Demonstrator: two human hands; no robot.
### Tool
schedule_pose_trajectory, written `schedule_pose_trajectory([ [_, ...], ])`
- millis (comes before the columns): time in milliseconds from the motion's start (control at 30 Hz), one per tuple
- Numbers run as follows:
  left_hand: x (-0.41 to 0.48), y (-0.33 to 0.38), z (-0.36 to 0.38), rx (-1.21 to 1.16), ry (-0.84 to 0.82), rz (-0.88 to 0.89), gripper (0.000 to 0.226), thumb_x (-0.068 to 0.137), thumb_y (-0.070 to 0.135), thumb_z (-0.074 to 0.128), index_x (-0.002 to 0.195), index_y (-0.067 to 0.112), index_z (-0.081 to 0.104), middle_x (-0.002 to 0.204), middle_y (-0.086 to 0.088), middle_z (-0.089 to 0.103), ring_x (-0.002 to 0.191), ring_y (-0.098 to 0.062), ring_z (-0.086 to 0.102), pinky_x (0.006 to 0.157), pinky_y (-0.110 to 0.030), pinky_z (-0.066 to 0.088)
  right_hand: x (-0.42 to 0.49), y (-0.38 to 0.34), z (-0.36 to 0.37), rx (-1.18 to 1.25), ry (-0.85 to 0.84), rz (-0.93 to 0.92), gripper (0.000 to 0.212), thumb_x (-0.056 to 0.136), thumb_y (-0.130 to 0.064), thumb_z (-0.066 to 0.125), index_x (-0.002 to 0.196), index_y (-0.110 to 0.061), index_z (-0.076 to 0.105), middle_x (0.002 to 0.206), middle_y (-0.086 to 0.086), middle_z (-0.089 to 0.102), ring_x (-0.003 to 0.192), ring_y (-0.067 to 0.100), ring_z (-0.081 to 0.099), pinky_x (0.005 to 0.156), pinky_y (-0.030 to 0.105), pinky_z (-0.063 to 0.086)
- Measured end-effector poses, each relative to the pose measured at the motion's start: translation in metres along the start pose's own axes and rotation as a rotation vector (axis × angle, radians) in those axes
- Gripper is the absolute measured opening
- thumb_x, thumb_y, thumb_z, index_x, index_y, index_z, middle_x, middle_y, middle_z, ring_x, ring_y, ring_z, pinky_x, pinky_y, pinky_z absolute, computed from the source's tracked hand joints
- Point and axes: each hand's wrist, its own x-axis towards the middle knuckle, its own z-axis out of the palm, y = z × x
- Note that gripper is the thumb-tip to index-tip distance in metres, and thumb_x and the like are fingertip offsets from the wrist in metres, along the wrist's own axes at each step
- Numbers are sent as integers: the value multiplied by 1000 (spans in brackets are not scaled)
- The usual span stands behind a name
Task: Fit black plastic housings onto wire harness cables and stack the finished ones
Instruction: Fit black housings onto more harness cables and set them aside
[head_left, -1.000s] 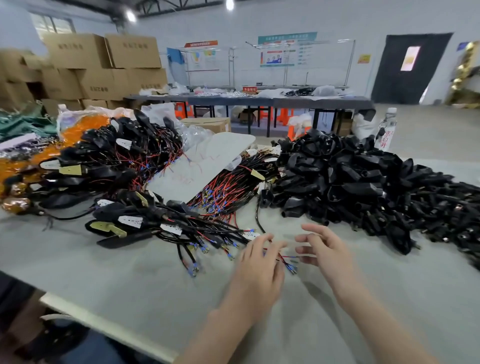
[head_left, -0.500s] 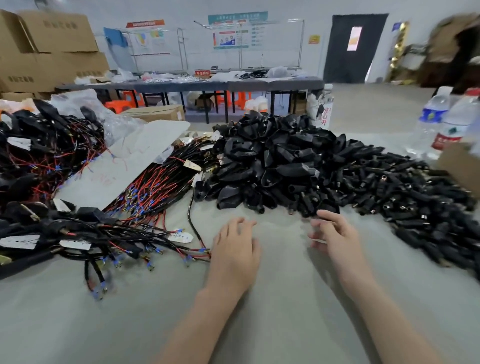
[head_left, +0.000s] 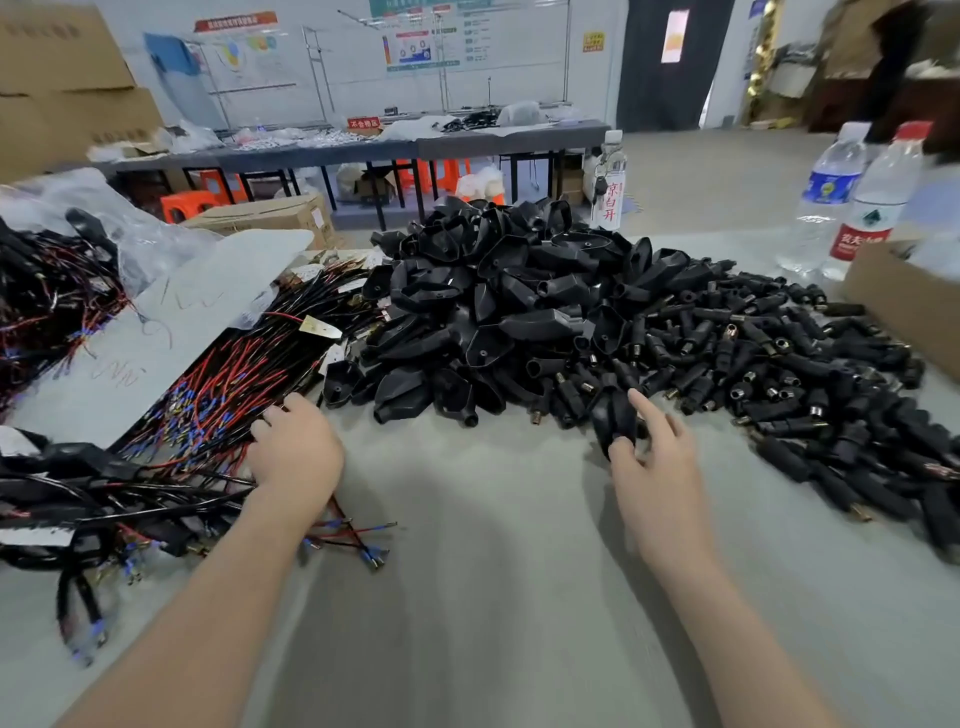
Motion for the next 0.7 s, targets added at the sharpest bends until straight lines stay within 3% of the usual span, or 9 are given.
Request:
schedule_pose_trajectory([
  [100, 8, -4, -6, 5, -90, 29, 17, 96, 6, 49, 108, -6, 51, 121, -31, 55, 108, -46, 57, 88, -49, 49, 0, -1, -2, -73, -22, -2, 46, 101, -24, 43, 146, -37, 43, 134, 2, 49, 57, 17, 54, 61, 32, 49],
  [133, 8, -4, -10, -56, -130, 46, 9, 95, 5, 51, 91, -3, 51, 108, -28, 60, 98, -44, 61, 82, -47, 51, 0, -1, -3, -90, -19, -2, 44, 102, -24, 43, 144, -36, 45, 128, 2, 53, 55, 16, 54, 60, 30, 45],
  [167, 9, -2, -15, -149, -179, 44, 16, 95, 4, 53, 80, 0, 49, 93, -25, 62, 85, -40, 62, 73, -42, 51, 0, -2, -3, -105, -13, 0, 42, 102, -25, 44, 143, -35, 48, 128, 1, 53, 57, 14, 55, 62, 30, 44],
  [233, 3, 5, -28, -562, -329, -30, 23, 94, 1, 56, 71, 1, 50, 66, -17, 54, 57, -27, 54, 52, -29, 46, 0, -2, -4, -113, -2, -2, 37, 101, -25, 47, 136, -33, 53, 128, 0, 52, 66, 10, 57, 70, 31, 45],
  [300, -14, 17, -47, -1118, -489, -163, 16, 93, -5, 58, 78, -2, 56, 58, -9, 50, 44, -13, 47, 40, -18, 42, 0, -4, -3, -83, -3, -1, 29, 99, -25, 50, 125, -34, 58, 122, -1, 53, 71, 15, 59, 71, 38, 51],
  [400, -62, 36, -63, -1495, -669, -93, 5, 93, -1, 60, 91, -4, 64, 59, -3, 52, 42, -6, 49, 39, -15, 41, -1, -7, -2, -71, -5, 2, 17, 97, -27, 54, 111, -36, 58, 117, -3, 51, 77, 24, 64, 72, 44, 56],
  [533, -105, 47, -51, -1461, -491, 167, 16, 99, 10, 52, 92, 5, 66, 65, 4, 58, 50, -12, 54, 47, -23, 48, -1, -6, -3, -98, 7, -29, 19, 97, -23, 55, 109, -37, 56, 121, -5, 53, 75, 21, 67, 69, 37, 50],
  [600, -110, 45, -39, -1545, -421, 133, 16, 101, 14, 50, 95, 9, 64, 65, 3, 58, 52, -13, 55, 48, -25, 48, -1, -4, -5, -107, 12, -37, 25, 96, -16, 53, 112, -36, 55, 118, -4, 55, 86, 16, 63, 73, 34, 45],
  [700, -108, 38, -19, -1681, -419, -57, 17, 102, 18, 50, 91, 10, 60, 68, -2, 58, 51, -13, 53, 45, -25, 45, -2, -2, -6, -138, 8, -38, 32, 95, -12, 53, 120, -30, 57, 112, 0, 59, 87, 9, 55, 74, 30, 39],
])
